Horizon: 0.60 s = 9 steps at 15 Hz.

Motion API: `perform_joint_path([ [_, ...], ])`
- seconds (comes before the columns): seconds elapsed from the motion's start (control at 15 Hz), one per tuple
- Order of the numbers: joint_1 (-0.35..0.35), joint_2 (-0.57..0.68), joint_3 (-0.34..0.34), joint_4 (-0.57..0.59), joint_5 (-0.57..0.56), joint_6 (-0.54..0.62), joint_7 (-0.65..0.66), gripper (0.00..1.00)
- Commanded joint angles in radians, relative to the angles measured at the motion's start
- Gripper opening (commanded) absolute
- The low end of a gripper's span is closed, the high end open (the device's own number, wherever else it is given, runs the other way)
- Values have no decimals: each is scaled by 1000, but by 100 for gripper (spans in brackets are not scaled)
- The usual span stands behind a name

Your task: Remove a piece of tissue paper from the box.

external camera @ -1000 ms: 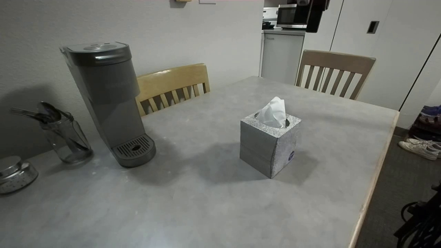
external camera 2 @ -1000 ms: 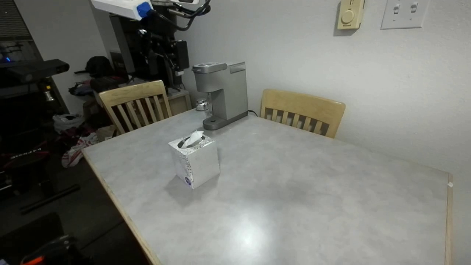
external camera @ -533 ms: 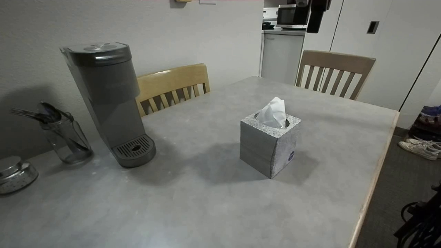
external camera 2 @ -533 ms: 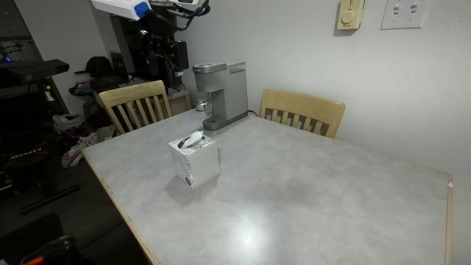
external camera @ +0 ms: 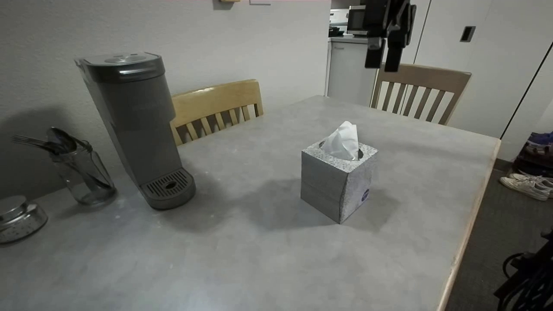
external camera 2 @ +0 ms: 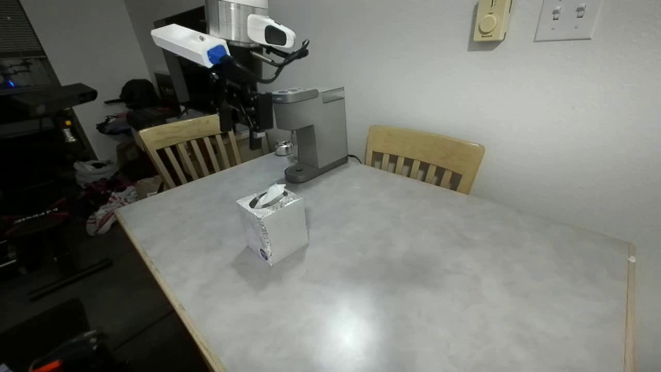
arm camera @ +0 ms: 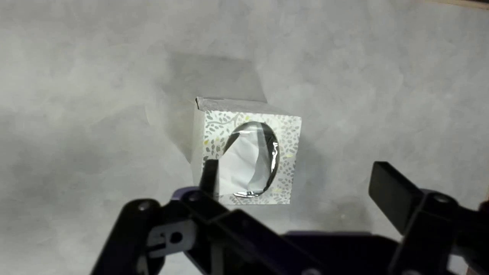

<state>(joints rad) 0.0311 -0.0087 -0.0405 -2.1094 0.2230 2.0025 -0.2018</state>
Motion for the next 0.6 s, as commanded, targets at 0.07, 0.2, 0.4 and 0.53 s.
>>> perform_joint_path([
  [0.07, -36, 86, 0, 19, 71, 24, -65, 100],
  [0.2, -49, 117, 3, 25, 131, 27, -106, 100],
  [0.4, -67, 163, 9, 37, 221, 18, -163, 100],
  [0.53, -76, 191, 12, 46, 253, 4, -183, 100],
])
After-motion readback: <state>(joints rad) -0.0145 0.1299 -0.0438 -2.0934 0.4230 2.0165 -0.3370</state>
